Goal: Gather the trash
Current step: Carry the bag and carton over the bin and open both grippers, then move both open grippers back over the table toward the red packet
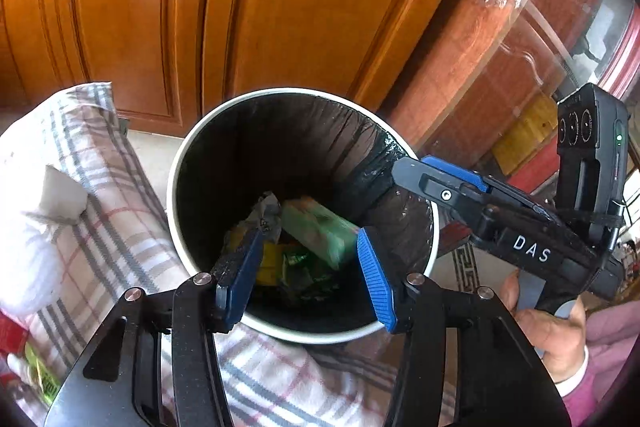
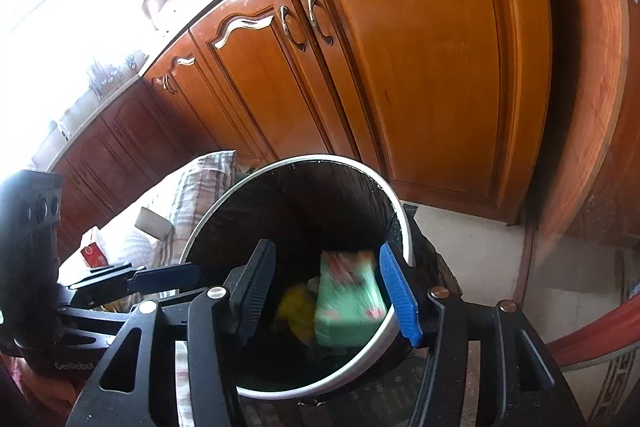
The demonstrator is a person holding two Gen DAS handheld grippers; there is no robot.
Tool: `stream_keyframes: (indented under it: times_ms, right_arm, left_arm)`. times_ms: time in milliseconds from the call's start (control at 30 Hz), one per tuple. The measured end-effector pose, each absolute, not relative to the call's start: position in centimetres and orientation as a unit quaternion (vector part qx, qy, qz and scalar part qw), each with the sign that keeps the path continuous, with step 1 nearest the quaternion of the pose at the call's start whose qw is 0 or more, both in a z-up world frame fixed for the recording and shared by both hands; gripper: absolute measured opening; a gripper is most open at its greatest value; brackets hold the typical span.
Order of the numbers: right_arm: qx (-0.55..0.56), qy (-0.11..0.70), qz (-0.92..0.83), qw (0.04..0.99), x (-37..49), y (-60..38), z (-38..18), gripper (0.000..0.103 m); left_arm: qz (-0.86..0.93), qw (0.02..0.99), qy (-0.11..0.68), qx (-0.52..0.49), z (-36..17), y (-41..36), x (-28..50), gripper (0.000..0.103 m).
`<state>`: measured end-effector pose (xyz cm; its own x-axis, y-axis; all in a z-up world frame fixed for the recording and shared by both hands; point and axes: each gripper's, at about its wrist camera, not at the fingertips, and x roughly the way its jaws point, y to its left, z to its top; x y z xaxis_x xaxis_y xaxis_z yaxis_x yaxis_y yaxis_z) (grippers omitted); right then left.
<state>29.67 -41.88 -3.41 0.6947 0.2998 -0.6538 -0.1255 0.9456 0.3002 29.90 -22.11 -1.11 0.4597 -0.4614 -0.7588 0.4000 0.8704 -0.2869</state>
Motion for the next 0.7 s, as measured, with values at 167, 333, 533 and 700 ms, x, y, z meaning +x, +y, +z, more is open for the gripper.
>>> stream_keyframes:
  times_ms: [167,333,533,700]
  right_arm:
    - [0.131,0.358,0.119,0.917,28.2,-41.8,-2.9,0.067]
    - [0.143,0.342,0.130,0.920,25.7,-40.9,-2.4,0.082]
    - [0.157,0.332,0.143,0.919,22.5,-38.9,-2.3,0.089]
    - [0.171,0.336,0.156,0.913,20.5,-37.0,-2.5,0.090]
  left_arm:
    - [-0.239,0.866,0.436,-0.049,-0.5,-20.4,27.6,0.055]
    - [-0.225,0.876,0.421,-0.072,0.1,-18.0,24.7,0.055]
    - [-0.203,0.884,0.410,-0.094,0.1,-15.0,21.4,0.057]
    - [-0.184,0.888,0.408,-0.105,-0.4,-12.4,18.9,0.057]
